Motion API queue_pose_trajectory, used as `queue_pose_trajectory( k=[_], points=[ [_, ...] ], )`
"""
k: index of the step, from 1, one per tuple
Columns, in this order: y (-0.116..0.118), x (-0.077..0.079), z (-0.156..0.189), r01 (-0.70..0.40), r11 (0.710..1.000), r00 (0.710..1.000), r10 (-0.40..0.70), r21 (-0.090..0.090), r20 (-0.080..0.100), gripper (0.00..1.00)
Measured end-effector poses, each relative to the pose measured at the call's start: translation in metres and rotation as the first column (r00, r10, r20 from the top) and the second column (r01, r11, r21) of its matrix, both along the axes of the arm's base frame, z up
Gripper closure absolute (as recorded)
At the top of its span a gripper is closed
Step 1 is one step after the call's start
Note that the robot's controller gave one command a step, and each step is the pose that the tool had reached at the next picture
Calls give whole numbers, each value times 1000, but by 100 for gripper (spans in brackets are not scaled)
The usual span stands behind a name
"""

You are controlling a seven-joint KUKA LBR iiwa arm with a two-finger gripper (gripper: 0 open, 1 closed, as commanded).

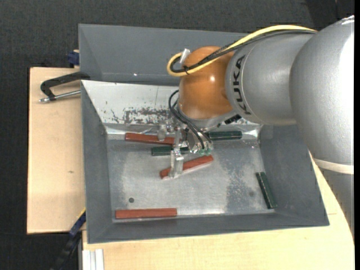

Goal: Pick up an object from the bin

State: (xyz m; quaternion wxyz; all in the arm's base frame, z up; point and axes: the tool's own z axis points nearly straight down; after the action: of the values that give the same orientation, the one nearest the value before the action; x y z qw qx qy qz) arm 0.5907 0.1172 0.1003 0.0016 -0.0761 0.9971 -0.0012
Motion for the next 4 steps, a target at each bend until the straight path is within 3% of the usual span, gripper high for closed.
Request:
queue_pose_trajectory(
  k=[1,2,3,4],
  points=[
    [-20,8,-21,48,999,999,-48,11,21,100],
    [-22,3,-27,49,999,999,-49,6,5,0],
    [-22,4,-24,48,999,999,-48,7,4,100],
    [-22,2,-28,48,999,999,-48,6,-1,0]
  ],
)
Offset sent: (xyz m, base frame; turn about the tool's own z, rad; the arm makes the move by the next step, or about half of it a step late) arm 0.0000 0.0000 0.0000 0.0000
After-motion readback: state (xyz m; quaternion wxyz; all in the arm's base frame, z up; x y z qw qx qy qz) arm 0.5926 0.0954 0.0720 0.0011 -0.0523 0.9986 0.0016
